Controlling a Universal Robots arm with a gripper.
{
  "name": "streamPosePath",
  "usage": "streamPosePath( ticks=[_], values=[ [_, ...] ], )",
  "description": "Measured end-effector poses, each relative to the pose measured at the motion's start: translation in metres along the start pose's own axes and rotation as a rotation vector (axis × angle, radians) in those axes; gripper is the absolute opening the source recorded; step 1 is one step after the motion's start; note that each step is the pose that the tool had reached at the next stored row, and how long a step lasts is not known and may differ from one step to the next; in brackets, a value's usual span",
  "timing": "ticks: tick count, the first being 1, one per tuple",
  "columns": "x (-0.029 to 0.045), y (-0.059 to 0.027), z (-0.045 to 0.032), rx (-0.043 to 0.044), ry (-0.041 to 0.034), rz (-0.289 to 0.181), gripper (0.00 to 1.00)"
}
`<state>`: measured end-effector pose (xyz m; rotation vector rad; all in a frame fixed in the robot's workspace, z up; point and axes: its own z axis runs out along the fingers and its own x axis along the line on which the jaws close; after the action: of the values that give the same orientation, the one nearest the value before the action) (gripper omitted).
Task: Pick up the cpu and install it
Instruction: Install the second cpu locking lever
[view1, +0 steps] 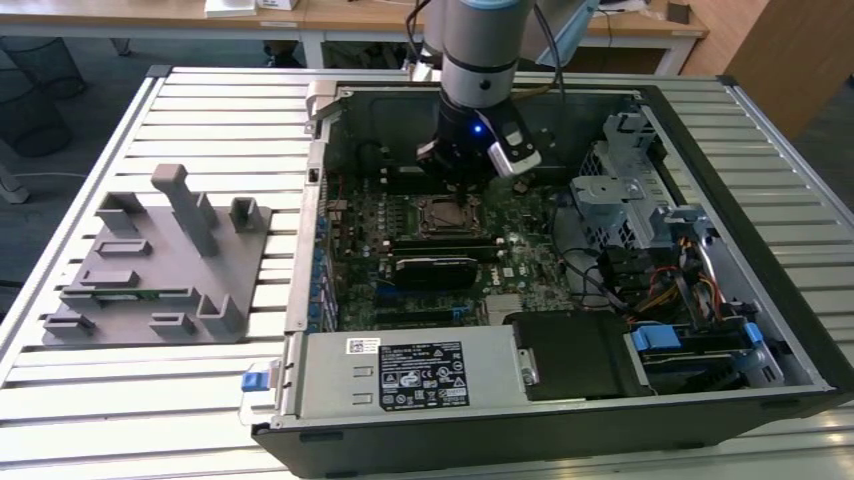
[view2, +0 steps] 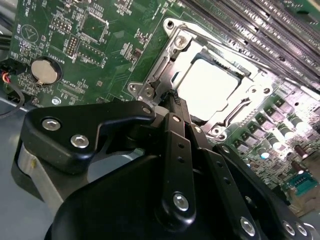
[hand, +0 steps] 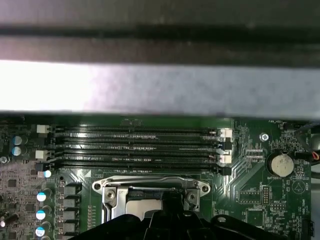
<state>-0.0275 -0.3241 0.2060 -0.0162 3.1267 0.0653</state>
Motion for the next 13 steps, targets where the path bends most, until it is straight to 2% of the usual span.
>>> streamPosePath(
  ticks=[4, 9, 13],
  values=[
    [0.0, -0.0004, -0.0028, 0.0001, 0.0, 0.0, 0.11],
    [-0.0002, 0.0, -0.0142, 0.0012, 0.0001, 0.0, 0.11],
    [-0.0002, -0.0044, -0.0149, 0.001, 0.0, 0.0, 0.11]
  ],
)
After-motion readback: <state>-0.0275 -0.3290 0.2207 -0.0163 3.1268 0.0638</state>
